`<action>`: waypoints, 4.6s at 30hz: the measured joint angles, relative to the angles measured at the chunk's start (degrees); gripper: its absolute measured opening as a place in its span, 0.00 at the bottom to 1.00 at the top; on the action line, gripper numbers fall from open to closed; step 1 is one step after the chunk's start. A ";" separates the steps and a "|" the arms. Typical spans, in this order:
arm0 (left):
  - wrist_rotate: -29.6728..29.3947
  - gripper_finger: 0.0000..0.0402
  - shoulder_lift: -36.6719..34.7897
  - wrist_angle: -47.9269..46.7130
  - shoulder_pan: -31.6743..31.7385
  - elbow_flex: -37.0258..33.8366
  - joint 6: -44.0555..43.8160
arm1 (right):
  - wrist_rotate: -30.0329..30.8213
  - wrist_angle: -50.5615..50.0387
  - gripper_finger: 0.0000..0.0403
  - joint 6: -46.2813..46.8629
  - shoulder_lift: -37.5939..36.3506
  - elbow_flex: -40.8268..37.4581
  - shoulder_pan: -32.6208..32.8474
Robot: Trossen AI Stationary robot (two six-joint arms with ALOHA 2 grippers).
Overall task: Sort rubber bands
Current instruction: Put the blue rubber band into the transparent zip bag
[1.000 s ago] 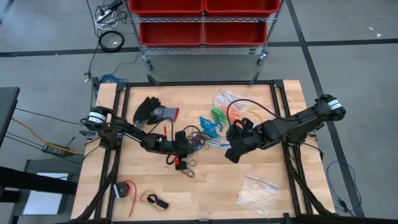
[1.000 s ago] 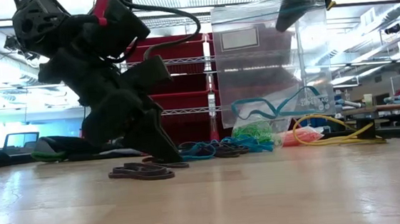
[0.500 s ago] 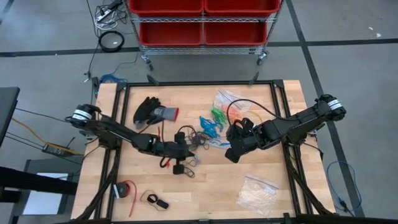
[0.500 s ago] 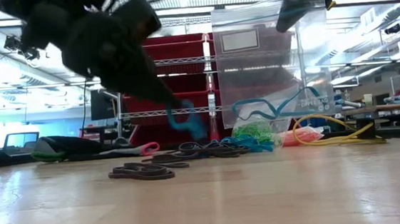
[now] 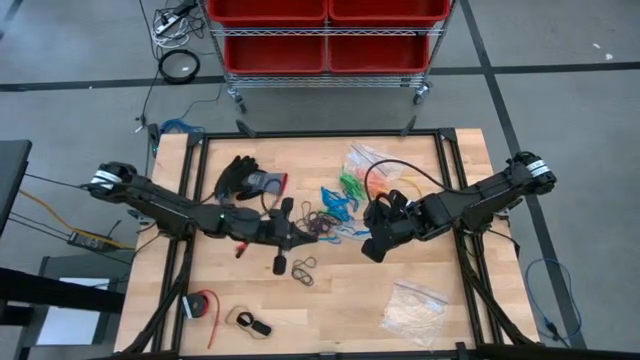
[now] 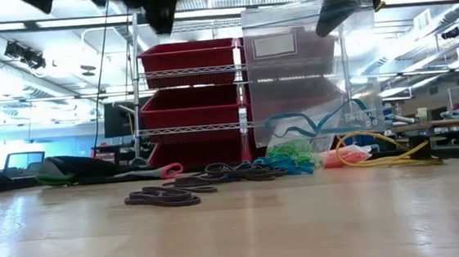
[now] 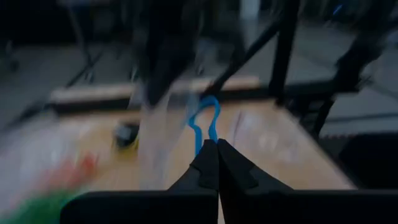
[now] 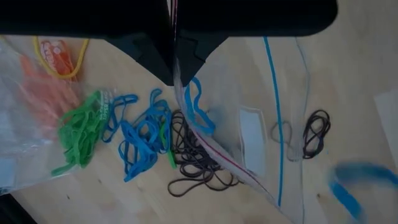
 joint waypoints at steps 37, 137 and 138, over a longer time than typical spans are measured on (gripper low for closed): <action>-10.44 0.00 14.39 -19.23 5.57 16.28 4.79 | -2.60 8.50 0.00 -3.51 6.97 0.28 -1.97; 28.92 0.19 35.02 -5.67 37.86 10.25 14.96 | 4.50 1.13 0.00 13.00 7.26 0.28 6.49; 28.92 0.19 35.03 -5.53 37.86 10.25 14.95 | 4.52 1.10 0.00 12.95 7.26 0.28 6.48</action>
